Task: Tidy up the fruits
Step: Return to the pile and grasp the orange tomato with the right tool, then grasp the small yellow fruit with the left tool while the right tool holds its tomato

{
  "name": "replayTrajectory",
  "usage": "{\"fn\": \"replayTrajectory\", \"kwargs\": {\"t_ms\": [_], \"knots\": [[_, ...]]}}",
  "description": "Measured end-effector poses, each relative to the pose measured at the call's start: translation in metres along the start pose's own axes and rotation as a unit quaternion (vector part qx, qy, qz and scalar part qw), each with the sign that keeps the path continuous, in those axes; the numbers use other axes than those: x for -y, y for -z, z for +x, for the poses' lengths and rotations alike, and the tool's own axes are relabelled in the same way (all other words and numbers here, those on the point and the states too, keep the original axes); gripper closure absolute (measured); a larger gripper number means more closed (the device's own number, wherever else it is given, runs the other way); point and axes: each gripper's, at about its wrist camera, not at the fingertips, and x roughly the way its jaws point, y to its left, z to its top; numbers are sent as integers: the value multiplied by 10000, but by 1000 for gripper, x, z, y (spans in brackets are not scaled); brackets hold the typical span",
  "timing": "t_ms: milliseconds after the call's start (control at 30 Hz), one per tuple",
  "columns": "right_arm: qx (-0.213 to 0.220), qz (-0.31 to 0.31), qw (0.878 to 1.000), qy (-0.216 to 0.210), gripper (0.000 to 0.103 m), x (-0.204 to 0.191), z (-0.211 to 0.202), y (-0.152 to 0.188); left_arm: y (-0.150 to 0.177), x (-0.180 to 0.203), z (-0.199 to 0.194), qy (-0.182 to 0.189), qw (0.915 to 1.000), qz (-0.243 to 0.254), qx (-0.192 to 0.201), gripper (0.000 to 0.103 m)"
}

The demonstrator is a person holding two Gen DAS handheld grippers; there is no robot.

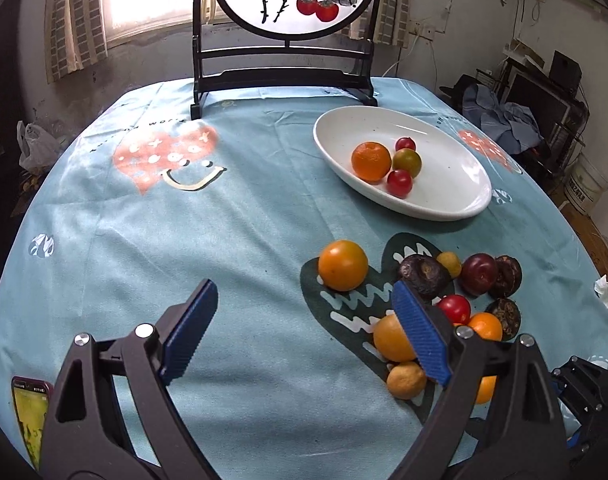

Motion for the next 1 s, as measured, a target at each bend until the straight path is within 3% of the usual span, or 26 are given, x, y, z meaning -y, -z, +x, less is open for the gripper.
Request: {"fn": "replayTrajectory", "kwargs": {"t_ms": [100, 233, 467, 567, 633, 767, 800, 1000], "knots": [[-97, 41, 9999, 29, 51, 0, 10, -1, 0, -3, -1, -18, 10000, -38, 12, 13], [-196, 115, 9997, 93, 65, 4, 16, -2, 0, -3, -1, -91, 10000, -4, 16, 13], [56, 229, 9997, 33, 66, 15, -5, 4, 3, -1, -2, -148, 9998, 164, 9, 13], [190, 306, 9993, 79, 66, 27, -22, 8, 14, 2, -4, 260, 9990, 339, -117, 13], [283, 375, 9988, 122, 66, 36, -33, 11, 26, 10, -7, 512, 9968, 595, -171, 17], [412, 602, 9973, 71, 66, 52, -48, 16, 52, 26, -4, 1048, 9877, 1066, -451, 39], [440, 630, 9970, 69, 66, 54, -51, 18, 56, 31, -1, 1061, 9859, 1187, -517, 45], [508, 666, 9965, 47, 66, 58, -57, 23, 63, 50, 13, 1033, 9800, 1548, -701, 57]]}}
